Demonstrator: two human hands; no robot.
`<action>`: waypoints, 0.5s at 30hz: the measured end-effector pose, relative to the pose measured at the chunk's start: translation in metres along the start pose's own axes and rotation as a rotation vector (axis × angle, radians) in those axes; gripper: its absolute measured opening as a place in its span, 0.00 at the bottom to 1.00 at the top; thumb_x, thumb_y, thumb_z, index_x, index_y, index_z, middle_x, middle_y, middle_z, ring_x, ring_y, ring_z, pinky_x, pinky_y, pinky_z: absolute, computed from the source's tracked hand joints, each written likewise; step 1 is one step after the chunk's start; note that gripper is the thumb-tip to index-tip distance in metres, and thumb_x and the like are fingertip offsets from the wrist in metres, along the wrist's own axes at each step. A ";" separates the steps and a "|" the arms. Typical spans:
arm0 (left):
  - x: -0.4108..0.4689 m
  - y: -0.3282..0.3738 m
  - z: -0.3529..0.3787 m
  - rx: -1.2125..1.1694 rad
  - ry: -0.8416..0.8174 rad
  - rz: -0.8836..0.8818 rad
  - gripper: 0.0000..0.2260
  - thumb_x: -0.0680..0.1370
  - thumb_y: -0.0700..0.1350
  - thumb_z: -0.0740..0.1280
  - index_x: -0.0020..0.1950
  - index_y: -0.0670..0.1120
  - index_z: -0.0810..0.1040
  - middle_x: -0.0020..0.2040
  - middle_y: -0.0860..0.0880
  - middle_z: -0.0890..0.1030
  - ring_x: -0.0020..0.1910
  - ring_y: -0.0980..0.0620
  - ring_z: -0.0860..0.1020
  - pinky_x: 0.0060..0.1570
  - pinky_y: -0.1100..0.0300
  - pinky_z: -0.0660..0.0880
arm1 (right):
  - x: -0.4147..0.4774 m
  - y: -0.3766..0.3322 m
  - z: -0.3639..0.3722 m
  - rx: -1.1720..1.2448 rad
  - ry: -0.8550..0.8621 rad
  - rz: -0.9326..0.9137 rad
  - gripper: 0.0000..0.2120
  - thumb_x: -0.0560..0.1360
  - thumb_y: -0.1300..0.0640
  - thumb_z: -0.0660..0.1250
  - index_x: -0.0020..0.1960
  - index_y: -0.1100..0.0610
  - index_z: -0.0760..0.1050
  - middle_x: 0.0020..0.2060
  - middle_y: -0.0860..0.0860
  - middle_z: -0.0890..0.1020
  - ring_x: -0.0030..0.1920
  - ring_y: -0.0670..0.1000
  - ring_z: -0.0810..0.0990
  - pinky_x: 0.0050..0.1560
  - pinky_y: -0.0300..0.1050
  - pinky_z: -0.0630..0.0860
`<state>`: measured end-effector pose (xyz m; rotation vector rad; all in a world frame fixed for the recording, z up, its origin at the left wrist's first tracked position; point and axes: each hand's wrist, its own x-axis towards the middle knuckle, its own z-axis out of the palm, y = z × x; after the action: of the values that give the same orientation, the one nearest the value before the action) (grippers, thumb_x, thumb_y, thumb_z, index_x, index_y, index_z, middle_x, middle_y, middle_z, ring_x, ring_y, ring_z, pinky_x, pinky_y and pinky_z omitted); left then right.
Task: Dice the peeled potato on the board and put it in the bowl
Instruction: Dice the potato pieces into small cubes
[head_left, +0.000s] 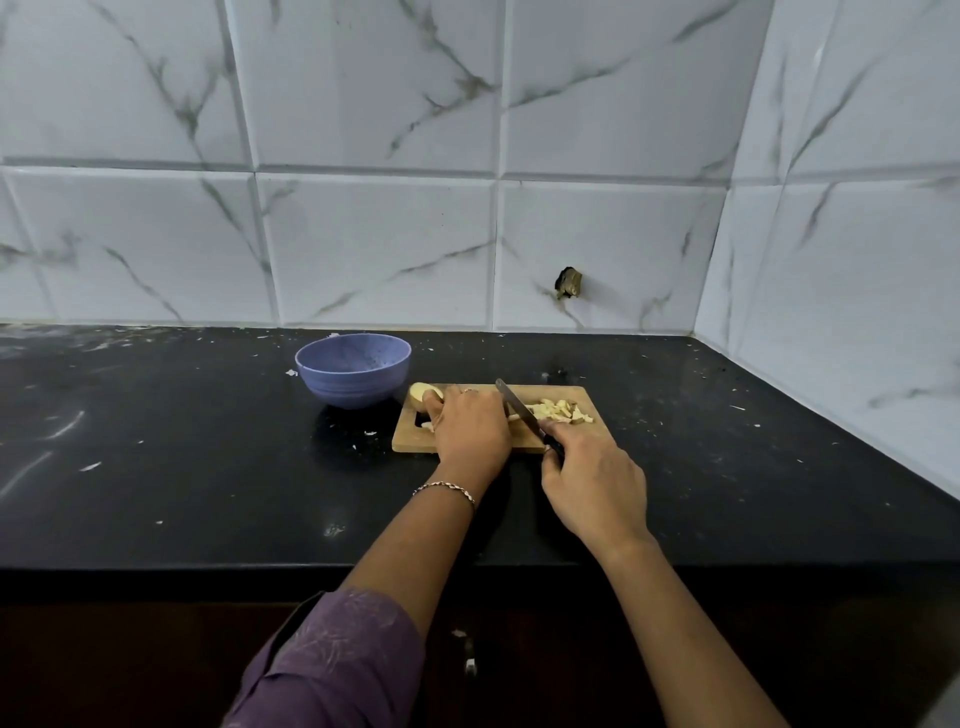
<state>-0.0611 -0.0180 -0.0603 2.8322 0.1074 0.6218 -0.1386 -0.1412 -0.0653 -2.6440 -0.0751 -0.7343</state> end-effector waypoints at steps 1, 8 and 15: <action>-0.001 0.000 0.000 0.014 -0.001 0.001 0.11 0.80 0.43 0.59 0.54 0.50 0.82 0.54 0.48 0.81 0.64 0.45 0.70 0.66 0.45 0.61 | 0.000 0.000 0.000 -0.005 -0.002 -0.006 0.16 0.80 0.52 0.62 0.67 0.42 0.75 0.53 0.44 0.82 0.51 0.48 0.81 0.44 0.41 0.72; -0.002 -0.001 0.003 0.038 -0.016 0.010 0.14 0.81 0.42 0.58 0.59 0.52 0.80 0.60 0.49 0.79 0.66 0.46 0.68 0.66 0.43 0.57 | -0.001 -0.001 0.005 -0.075 0.003 -0.083 0.15 0.80 0.52 0.62 0.65 0.43 0.76 0.46 0.44 0.83 0.45 0.48 0.81 0.42 0.44 0.77; -0.003 -0.002 0.006 0.003 -0.009 0.023 0.17 0.80 0.39 0.57 0.61 0.51 0.80 0.59 0.48 0.80 0.66 0.45 0.68 0.68 0.43 0.59 | 0.002 -0.002 0.011 -0.120 -0.005 -0.128 0.14 0.79 0.54 0.61 0.63 0.44 0.75 0.44 0.46 0.82 0.44 0.49 0.81 0.41 0.47 0.79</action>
<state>-0.0610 -0.0181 -0.0672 2.8430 0.0744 0.6139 -0.1317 -0.1357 -0.0716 -2.7762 -0.2090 -0.7962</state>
